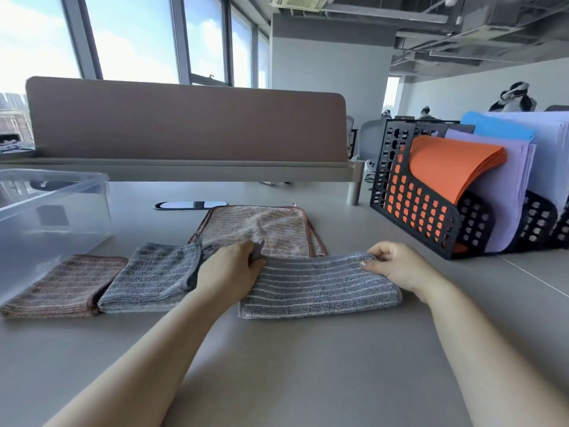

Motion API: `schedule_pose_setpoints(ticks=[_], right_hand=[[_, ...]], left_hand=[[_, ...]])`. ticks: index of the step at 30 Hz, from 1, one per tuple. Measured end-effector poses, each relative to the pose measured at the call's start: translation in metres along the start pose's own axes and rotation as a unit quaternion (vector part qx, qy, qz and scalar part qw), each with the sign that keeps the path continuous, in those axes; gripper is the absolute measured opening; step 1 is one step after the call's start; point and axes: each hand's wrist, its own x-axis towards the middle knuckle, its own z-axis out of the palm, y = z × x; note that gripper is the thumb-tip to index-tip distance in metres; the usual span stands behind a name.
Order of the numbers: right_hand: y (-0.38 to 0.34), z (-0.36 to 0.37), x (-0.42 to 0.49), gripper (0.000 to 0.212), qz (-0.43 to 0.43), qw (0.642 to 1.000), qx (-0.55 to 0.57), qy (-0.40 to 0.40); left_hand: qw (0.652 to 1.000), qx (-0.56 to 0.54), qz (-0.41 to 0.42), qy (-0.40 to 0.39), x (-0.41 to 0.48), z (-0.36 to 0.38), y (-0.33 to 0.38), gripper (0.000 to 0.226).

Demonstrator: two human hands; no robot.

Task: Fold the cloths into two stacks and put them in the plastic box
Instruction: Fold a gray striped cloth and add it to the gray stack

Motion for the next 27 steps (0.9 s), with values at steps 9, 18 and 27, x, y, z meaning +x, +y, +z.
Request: schedule_pose_setpoints(ticks=[9,18,27], right_hand=[[-0.001,0.014,0.008,0.017,-0.023,0.991,-0.124,-0.037],[-0.010,-0.003,0.002,0.012,-0.011,0.980,0.196,-0.017],[-0.011,-0.010,-0.002,0.021,-0.054,0.945,0.321,0.031]], left_hand=[[0.993,0.056,-0.032,-0.103,-0.003,0.005,-0.003,0.027],[0.946,-0.302,-0.114,-0.027,-0.004,-0.014,-0.011,0.019],[0.880,-0.466,-0.089,0.014,-0.009,-0.026,-0.007,0.016]])
